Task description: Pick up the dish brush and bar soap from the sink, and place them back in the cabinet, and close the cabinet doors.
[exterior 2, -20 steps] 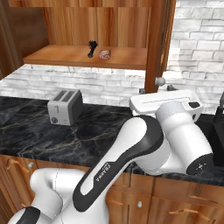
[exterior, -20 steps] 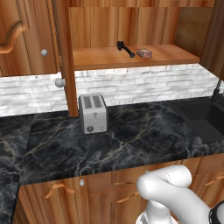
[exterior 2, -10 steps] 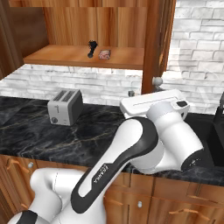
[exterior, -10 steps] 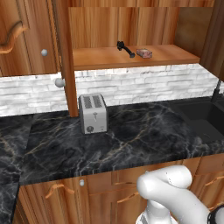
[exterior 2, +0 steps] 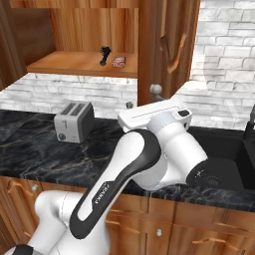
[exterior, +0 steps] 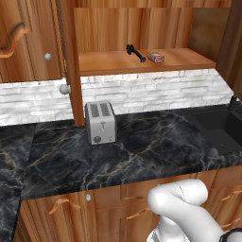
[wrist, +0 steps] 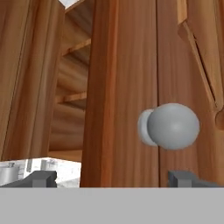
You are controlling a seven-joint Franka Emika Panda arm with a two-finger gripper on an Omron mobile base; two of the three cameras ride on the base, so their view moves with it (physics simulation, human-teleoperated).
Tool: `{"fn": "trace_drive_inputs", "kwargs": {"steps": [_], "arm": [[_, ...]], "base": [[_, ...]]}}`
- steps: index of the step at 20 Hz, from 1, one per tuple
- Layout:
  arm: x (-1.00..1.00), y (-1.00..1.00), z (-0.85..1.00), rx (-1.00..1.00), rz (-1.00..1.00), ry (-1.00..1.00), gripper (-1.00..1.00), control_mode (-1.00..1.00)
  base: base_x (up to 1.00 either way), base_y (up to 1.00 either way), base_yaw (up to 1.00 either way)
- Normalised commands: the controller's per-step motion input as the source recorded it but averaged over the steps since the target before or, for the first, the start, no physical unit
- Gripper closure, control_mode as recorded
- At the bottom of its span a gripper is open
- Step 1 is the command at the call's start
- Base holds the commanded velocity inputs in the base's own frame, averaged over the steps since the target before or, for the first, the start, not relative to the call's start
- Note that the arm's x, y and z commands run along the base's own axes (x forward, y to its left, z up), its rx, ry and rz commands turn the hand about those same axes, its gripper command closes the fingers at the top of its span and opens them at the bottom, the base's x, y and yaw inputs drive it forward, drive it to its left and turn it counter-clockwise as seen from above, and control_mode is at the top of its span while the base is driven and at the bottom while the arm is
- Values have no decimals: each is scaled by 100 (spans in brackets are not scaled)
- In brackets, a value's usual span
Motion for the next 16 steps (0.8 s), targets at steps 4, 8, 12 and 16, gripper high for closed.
{"fn": "trace_drive_inputs", "kwargs": {"steps": [4, 8, 12, 16], "arm": [[28, 69, -15, 0, 9, 0, -100, -100], [28, 59, -6, 0, 10, 0, -100, -100], [28, 50, 0, 0, 10, 0, -100, -100], [25, 39, 0, 0, 11, 0, -100, -100]], "base": [[0, 0, 0], [0, 0, 0], [0, 0, 0], [0, 0, 0]]}}
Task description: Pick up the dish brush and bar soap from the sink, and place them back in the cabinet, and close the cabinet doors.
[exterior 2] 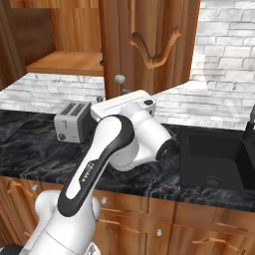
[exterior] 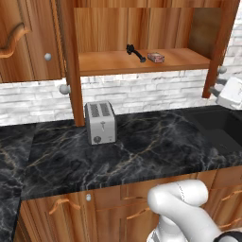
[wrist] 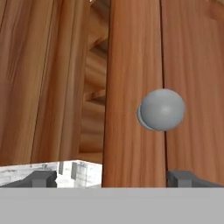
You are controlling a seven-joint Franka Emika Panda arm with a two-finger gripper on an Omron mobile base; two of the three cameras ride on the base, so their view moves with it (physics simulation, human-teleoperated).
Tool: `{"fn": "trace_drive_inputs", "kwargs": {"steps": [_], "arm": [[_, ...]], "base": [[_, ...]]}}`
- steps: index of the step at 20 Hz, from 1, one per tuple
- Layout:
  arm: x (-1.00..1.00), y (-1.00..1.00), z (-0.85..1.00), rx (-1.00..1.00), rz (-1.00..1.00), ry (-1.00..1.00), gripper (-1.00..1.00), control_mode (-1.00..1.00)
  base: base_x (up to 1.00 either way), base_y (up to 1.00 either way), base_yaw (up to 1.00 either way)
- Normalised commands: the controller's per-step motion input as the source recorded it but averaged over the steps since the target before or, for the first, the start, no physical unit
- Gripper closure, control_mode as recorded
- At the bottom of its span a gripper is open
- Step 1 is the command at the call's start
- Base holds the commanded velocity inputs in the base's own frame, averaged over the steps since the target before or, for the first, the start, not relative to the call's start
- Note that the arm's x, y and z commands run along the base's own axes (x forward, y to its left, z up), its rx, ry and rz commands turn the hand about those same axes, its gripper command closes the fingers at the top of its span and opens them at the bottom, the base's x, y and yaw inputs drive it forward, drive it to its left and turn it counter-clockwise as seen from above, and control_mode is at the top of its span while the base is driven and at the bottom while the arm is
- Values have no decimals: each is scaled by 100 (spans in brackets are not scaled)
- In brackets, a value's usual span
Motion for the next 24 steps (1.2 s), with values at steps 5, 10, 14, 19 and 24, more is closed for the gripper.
{"fn": "trace_drive_inputs", "kwargs": {"steps": [5, 10, 14, 19, 24], "arm": [[26, 32, 0, 0, 11, 0, -100, -100], [22, 24, 0, 0, 12, 0, -100, -100], [29, 17, 0, 0, 11, 0, -100, -100], [40, 16, 0, 0, 4, 0, -100, -100], [35, 5, 0, 0, 0, 0, -100, -100]], "base": [[0, 0, 0], [0, 0, 0], [0, 0, 0], [0, 0, 0], [0, 0, 0]]}}
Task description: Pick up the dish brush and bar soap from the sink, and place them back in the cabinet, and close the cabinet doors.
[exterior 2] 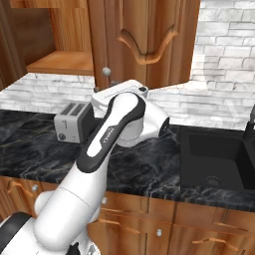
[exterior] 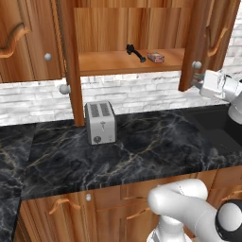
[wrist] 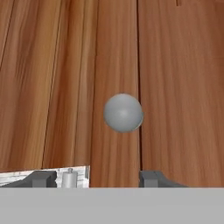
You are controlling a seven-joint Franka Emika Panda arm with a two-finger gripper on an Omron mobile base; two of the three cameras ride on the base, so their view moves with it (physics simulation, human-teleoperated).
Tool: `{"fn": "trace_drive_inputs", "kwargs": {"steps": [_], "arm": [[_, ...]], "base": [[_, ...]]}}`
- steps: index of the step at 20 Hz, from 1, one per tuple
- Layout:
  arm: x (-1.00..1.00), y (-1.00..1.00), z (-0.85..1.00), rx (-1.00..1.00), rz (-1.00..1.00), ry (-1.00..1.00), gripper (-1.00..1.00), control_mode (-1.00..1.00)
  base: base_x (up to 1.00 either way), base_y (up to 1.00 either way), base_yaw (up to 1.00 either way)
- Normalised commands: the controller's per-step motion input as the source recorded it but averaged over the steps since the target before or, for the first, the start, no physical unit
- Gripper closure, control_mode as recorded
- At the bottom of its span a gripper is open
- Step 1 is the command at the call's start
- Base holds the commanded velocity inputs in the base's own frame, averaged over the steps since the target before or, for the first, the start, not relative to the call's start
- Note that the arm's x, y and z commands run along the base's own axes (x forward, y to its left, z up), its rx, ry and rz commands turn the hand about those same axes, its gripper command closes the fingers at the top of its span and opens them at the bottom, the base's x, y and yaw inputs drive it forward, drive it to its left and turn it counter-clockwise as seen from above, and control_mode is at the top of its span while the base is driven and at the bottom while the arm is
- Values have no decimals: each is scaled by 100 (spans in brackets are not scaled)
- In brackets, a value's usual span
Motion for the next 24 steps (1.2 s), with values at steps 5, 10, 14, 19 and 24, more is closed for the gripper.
{"fn": "trace_drive_inputs", "kwargs": {"steps": [5, 10, 14, 19, 24], "arm": [[31, 7, 0, 0, -2, 0, -100, -100], [26, 7, 0, 0, -8, 0, -100, -100], [30, 8, 0, 0, -10, 0, -100, -100], [30, 7, 0, 0, -11, 0, -100, -100], [30, 3, 0, 0, -11, 0, -100, -100]], "base": [[0, 0, 0], [0, 0, 0], [0, 0, 0], [0, 0, 0], [0, 0, 0]]}}
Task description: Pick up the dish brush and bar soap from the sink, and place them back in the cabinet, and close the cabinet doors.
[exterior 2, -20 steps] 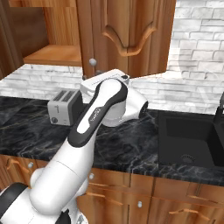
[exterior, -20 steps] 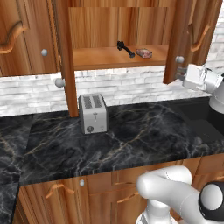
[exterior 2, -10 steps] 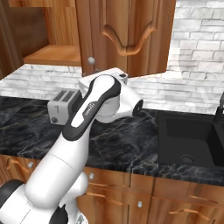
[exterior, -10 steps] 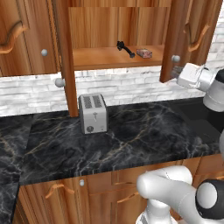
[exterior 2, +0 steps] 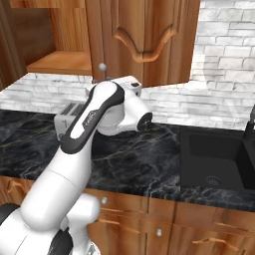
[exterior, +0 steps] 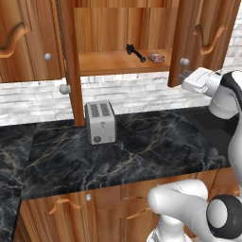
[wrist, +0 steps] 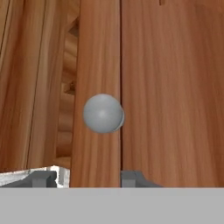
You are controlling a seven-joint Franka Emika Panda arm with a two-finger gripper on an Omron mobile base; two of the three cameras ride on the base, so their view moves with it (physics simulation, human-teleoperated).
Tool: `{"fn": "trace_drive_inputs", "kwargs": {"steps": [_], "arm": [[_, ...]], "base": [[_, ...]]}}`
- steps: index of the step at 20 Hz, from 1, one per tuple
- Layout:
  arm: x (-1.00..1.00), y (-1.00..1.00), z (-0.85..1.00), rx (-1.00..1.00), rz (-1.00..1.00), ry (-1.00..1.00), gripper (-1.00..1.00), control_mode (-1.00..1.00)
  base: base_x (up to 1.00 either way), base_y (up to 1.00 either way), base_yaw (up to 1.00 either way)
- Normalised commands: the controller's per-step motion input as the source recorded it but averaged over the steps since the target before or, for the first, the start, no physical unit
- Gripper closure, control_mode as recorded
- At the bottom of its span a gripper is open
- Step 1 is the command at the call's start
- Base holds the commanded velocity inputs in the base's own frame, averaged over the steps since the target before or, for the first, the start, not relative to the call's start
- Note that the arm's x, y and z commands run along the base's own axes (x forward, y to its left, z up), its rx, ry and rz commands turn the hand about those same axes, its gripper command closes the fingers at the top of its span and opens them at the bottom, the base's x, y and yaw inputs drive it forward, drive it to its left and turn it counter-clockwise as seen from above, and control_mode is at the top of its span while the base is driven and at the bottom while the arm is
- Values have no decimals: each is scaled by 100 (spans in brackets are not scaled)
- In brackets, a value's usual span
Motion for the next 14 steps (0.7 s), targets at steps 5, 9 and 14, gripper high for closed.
{"fn": "trace_drive_inputs", "kwargs": {"steps": [5, 9, 14], "arm": [[25, 3, 0, 0, -10, 0, -100, -100], [18, 1, 0, 0, -7, 0, -100, -100], [19, 0, 0, 0, -5, 0, -100, -100]], "base": [[0, 0, 0], [0, 0, 0], [0, 0, 0]]}}
